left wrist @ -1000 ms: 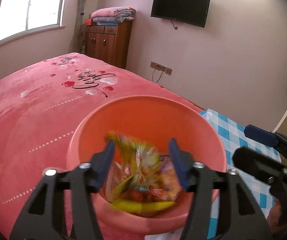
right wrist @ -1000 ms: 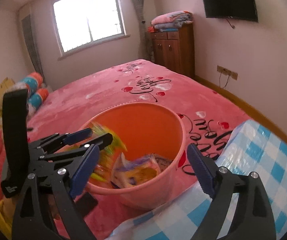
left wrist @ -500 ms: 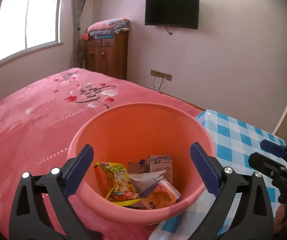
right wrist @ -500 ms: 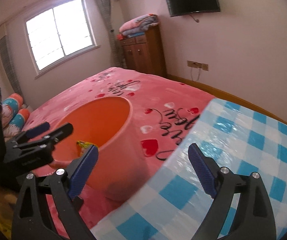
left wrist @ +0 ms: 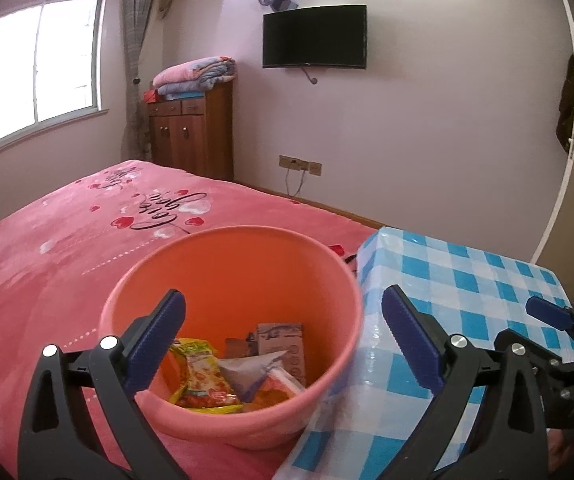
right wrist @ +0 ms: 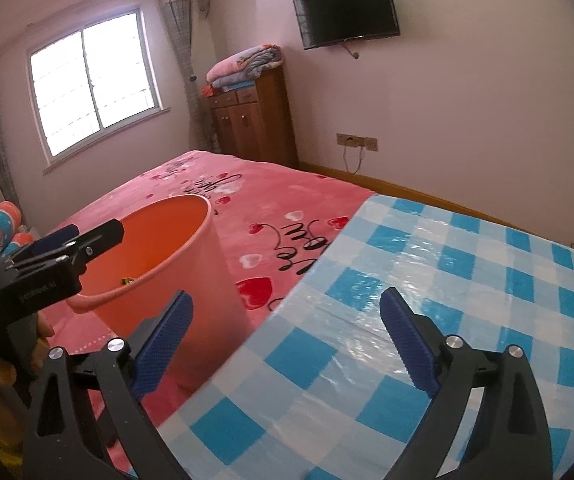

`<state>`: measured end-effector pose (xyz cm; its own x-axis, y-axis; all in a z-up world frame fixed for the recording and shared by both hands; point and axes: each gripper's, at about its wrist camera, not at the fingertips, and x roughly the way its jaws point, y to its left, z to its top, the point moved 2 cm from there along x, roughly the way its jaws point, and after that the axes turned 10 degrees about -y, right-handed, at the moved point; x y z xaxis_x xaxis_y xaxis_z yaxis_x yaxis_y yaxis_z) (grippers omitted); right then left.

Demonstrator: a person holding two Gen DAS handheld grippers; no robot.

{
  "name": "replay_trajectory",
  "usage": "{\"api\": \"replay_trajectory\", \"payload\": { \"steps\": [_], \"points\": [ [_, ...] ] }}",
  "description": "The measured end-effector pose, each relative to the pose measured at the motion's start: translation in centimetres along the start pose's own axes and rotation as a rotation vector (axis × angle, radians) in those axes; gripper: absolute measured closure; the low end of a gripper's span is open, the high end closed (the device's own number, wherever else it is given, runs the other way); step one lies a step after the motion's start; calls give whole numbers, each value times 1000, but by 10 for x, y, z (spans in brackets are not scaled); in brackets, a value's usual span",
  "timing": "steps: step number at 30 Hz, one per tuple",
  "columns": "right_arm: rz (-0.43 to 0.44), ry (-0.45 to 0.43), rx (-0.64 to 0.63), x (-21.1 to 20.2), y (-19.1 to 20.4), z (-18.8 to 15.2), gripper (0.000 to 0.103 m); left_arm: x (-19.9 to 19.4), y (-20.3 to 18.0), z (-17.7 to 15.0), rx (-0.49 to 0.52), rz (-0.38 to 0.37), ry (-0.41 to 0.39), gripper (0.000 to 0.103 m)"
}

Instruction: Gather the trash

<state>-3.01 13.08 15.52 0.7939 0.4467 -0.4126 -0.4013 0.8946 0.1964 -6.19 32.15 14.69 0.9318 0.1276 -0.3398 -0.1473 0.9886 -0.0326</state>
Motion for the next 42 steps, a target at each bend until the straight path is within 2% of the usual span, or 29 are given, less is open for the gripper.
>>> {"api": "replay_trajectory", "payload": {
  "steps": [10, 21, 42],
  "points": [
    [-74, -12, 12, -19, -26, -11, 10, 0, -40, -10, 26, -79, 28, 4],
    [-164, -16, 59, -40, -72, -26, 9, 4, -95, -27, 66, -171, 67, 4],
    [-369, -37, 147, -82, -169, -69, 9, 9, -193, -59, 156, -282, 143, 4]
  ]
}}
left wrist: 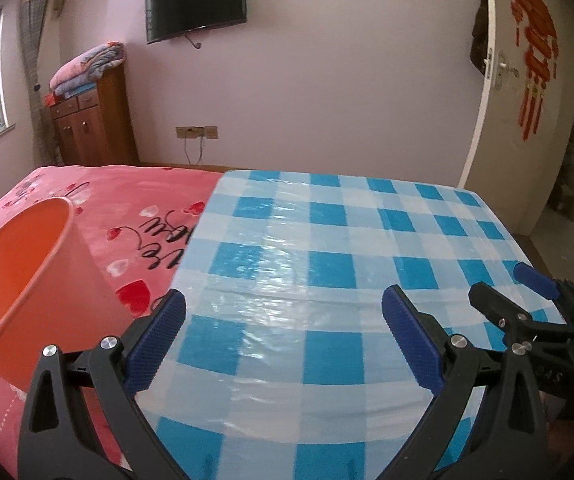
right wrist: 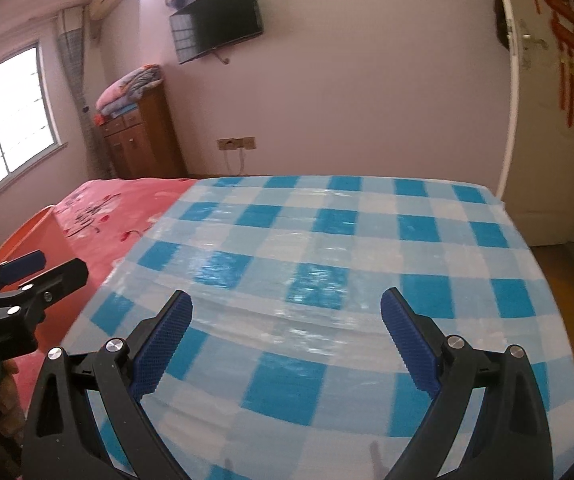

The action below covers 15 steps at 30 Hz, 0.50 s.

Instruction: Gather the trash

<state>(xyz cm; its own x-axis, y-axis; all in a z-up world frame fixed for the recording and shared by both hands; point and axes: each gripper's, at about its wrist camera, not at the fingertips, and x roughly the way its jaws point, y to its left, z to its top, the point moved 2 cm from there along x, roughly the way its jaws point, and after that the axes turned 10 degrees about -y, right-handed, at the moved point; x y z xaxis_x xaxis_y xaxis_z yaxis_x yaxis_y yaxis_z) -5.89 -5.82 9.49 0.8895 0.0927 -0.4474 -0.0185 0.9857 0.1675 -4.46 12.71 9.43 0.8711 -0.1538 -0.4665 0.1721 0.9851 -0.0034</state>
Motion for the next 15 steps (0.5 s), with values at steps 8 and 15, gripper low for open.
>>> {"api": "replay_trajectory", "payload": {
  "steps": [8, 15],
  "points": [
    [-84, -26, 23, -5, -40, -5, 9, 16, -40, -8, 42, -36, 29, 4],
    [-135, -28, 40, -5, -66, -11, 9, 32, -74, -16, 72, -63, 57, 4]
  ]
}}
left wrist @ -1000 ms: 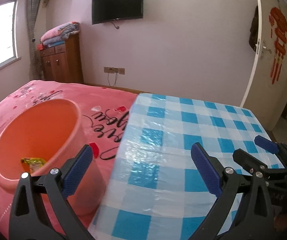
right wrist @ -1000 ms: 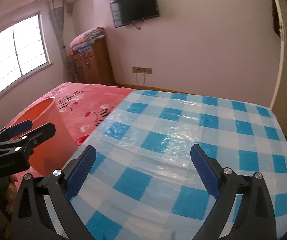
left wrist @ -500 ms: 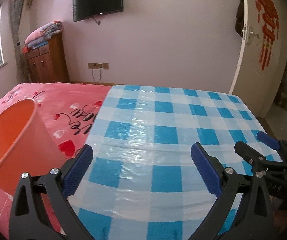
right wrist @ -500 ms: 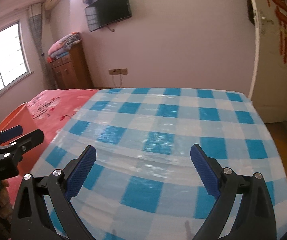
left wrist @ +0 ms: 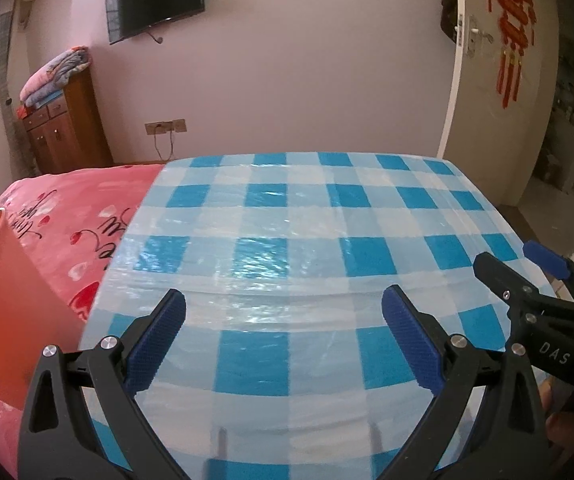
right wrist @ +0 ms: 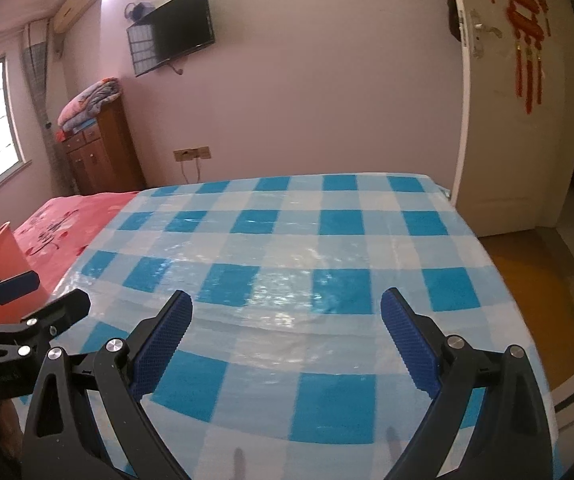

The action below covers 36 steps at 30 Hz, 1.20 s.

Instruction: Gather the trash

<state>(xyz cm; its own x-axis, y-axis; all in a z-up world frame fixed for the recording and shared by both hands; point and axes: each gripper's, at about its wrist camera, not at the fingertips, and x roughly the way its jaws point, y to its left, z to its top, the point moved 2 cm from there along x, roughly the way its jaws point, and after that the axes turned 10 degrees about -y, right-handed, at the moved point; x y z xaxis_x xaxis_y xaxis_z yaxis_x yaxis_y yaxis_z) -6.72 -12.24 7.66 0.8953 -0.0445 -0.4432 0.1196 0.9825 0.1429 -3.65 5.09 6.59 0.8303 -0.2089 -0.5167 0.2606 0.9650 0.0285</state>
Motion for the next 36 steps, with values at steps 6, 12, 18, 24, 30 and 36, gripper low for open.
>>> {"api": "replay_trajectory", "payload": {
  "steps": [6, 12, 18, 24, 30, 36],
  "points": [
    [-46, -11, 10, 0, -21, -1, 9, 15, -18, -6, 1, -15, 31, 4],
    [-81, -17, 8, 2, -36, -2, 9, 27, -34, -9, 12, -16, 43, 4],
    [-109, -22, 2, 1, -46, -3, 9, 34, -47, -9, 19, -7, 43, 4],
    [-124, 3, 15, 5, -57, -8, 9, 43, -57, -15, 24, 0, 69, 4],
    [-118, 31, 23, 9, -63, -13, 9, 49, -57, -20, 3, 15, 91, 4],
    [-121, 41, 18, 11, -66, -16, 9, 51, -57, -20, -4, 28, 90, 4]
  ]
}}
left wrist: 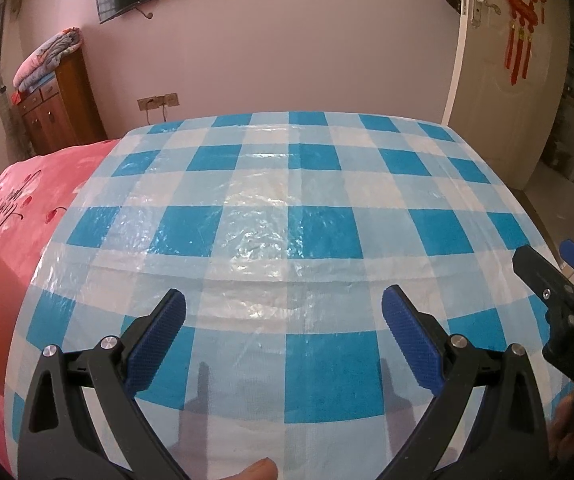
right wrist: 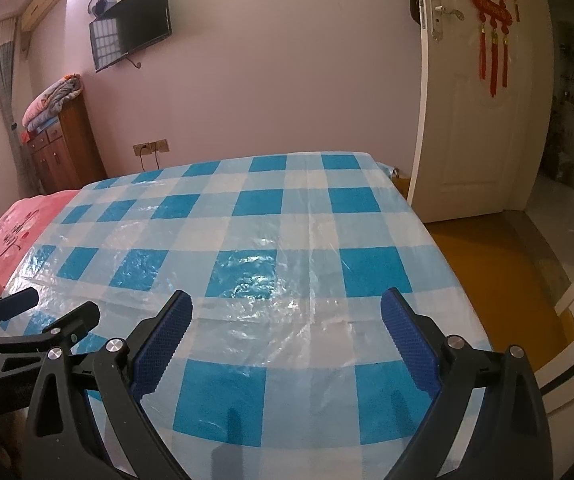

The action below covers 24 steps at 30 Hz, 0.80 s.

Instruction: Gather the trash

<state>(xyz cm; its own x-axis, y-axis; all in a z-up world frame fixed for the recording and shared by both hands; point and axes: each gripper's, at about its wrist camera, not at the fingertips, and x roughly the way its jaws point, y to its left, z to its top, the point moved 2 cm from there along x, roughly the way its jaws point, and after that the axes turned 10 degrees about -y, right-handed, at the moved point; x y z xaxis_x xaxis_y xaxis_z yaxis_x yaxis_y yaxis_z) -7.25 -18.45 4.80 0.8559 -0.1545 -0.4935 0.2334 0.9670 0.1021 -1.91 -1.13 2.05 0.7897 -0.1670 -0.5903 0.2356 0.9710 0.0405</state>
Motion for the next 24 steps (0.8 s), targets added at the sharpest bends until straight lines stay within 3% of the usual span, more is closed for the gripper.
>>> {"api": "replay_trajectory", "payload": {
  "steps": [24],
  "points": [
    [1, 3, -9, -3, -6, -3, 9, 0, -5, 1, 5, 11, -3, 4]
  ]
}}
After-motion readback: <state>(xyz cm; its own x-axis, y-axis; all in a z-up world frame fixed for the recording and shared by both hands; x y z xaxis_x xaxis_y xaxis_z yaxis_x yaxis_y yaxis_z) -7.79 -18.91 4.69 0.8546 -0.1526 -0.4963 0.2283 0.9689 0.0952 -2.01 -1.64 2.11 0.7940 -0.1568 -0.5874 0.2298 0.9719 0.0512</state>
